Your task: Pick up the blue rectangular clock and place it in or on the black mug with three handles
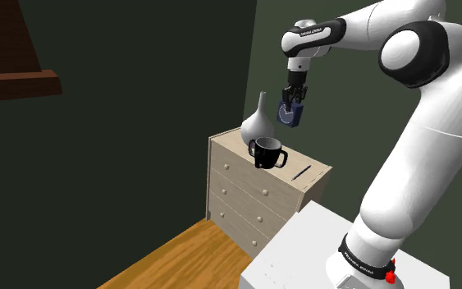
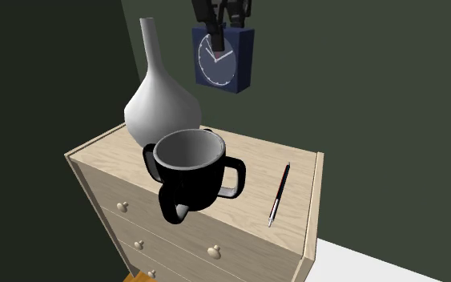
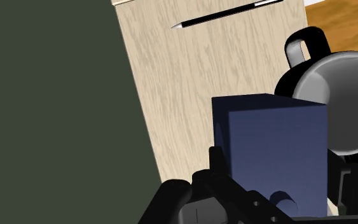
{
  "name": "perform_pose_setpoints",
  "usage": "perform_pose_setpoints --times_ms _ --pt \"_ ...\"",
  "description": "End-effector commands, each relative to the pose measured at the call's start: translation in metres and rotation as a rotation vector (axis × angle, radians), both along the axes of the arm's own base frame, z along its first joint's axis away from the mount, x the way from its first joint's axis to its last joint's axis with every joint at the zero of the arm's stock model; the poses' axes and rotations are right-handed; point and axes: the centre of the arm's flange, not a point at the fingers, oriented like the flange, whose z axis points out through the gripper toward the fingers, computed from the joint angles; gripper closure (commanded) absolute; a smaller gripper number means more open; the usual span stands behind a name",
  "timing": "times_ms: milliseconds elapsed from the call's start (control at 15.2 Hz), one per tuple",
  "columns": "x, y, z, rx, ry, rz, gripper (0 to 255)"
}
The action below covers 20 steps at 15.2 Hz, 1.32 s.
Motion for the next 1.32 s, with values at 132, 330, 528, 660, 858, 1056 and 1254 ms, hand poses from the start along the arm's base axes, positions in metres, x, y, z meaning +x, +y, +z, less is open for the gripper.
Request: perform_pose_setpoints --times_ms 132,330,528,660,858,1056,1254 --pt "0.000 0.052 0.011 -0.001 0.000 -0.001 255" --pt "0.000 0.091 0.017 -0.001 0.000 -0.001 255" --pt "0.000 0.126 0.016 -0.001 0.000 -0.001 255" --pt "0.000 0.126 0.006 -0.001 0.000 -0.001 255" --pt "0.000 0.126 -0.010 -0.001 0.000 -0.001 255" --pt "0.000 0.126 -0.026 -0.001 0.000 -0.001 255" --pt "0.000 0.126 -0.042 -0.001 0.000 -0.001 255"
